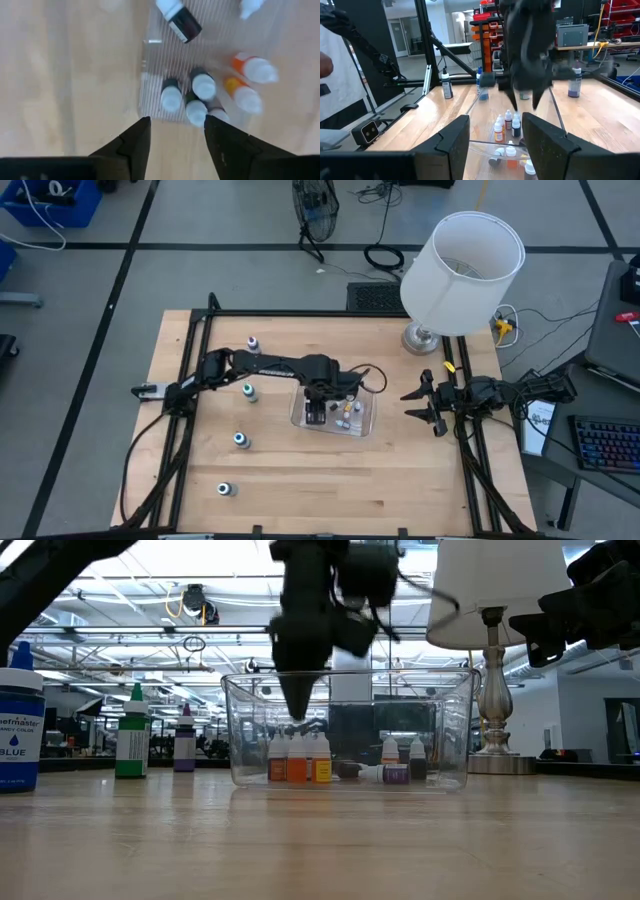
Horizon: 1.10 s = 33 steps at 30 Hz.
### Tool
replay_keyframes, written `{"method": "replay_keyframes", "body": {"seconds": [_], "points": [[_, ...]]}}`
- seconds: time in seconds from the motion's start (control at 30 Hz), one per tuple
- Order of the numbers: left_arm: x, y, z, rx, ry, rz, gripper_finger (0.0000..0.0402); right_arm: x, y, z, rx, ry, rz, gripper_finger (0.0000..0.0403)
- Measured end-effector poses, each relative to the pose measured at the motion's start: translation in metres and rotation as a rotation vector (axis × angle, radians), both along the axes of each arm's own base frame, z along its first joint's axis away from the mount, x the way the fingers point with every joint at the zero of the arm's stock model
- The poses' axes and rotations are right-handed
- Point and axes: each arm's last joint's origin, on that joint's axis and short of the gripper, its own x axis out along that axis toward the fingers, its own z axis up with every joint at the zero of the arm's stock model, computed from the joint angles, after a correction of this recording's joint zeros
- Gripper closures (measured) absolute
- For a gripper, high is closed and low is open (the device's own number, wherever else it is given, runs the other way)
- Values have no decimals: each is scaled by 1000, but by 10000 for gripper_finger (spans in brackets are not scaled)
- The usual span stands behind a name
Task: Pick & Place food coloring
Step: Put the large purple food coloring bottle into the transparent bin
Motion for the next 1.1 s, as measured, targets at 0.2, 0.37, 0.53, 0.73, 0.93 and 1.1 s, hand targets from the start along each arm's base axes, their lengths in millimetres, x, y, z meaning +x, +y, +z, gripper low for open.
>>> {"method": "replay_keyframes", "body": {"seconds": [0.2, 0.37, 0.53, 0.73, 0.93, 1.1], "points": [[-23, 1, 75, 7, -234, 23, 211, 0, 0, 0, 0, 0, 0, 234], [-57, -4, 152, 20, -563, -17, 210, 0, 0, 0, 0, -1, 0, 234], [-107, 1, 193, 262, -696, 116, 220, 0, 0, 0, 0, 0, 0, 234], [-160, 24, 202, 428, -738, 486, 238, 0, 0, 0, 0, 0, 0, 234], [-177, 37, 186, 432, -712, 648, 245, 0, 0, 0, 0, 0, 0, 234], [-187, 68, 151, 403, -460, 759, 249, 0, 0, 0, 0, 0, 0, 234]]}}
